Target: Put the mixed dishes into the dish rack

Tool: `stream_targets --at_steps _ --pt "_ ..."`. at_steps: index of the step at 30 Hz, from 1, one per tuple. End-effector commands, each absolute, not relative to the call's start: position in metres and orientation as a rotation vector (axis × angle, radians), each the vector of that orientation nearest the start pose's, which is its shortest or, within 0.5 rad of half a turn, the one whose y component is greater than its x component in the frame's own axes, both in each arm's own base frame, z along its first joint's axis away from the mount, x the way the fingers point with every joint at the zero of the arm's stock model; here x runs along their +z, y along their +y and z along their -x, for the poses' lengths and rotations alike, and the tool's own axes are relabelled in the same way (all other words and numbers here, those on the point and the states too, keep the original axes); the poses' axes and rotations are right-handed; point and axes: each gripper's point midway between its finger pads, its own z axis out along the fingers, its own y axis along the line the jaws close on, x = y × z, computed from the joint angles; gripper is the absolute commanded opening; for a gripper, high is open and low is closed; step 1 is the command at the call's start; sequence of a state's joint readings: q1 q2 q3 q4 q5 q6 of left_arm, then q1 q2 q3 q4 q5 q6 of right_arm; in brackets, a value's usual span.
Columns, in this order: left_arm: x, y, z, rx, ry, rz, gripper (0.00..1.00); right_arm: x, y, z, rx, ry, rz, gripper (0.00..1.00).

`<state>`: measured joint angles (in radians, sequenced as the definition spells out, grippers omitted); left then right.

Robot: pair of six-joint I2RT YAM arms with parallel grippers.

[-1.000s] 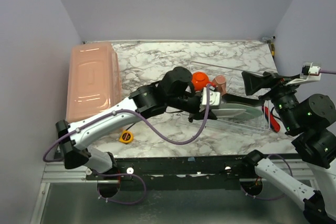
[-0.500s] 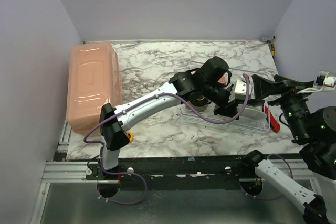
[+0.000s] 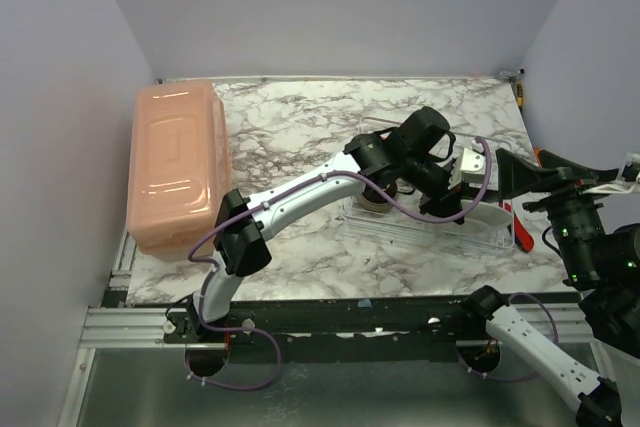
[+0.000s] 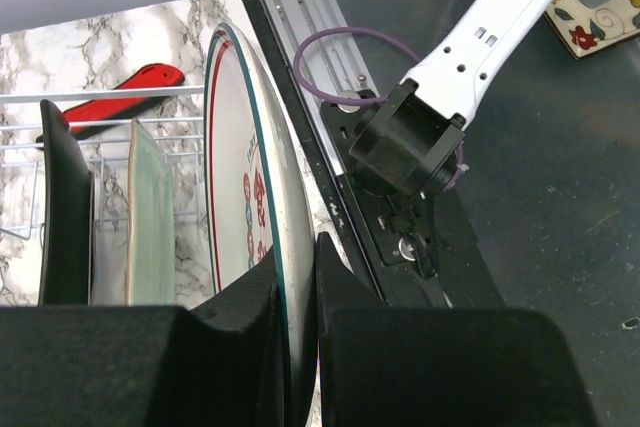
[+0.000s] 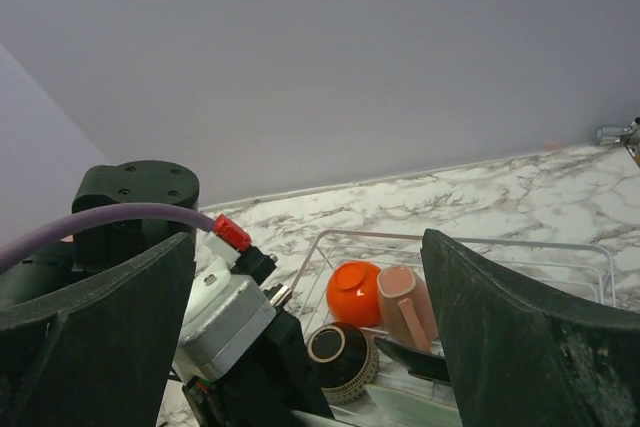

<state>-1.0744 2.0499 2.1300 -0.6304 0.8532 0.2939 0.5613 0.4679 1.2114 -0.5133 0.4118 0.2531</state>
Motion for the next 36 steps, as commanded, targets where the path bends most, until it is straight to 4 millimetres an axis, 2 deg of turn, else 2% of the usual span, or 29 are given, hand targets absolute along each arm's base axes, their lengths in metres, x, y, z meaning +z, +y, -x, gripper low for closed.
stream_targets --at_steps 1,13,27,36 --pt "0.303 -0.537 -0.149 -1.4 1.228 -1.742 0.0 0.458 0.03 -0.173 0.379 1.346 -0.157 0.97" --pt "0.281 -0.554 -0.171 -1.437 1.299 -1.687 0.0 0.456 0.029 -0.172 0.373 1.343 -0.156 0.97" --pt "0.252 -0.561 -0.185 -1.47 1.403 -1.65 0.0 0.454 0.031 -0.173 0.373 1.346 -0.149 0.97" --pt "0.229 -0.565 -0.195 -1.41 1.458 -1.647 0.0 0.451 0.031 -0.175 0.368 1.35 -0.15 0.97"
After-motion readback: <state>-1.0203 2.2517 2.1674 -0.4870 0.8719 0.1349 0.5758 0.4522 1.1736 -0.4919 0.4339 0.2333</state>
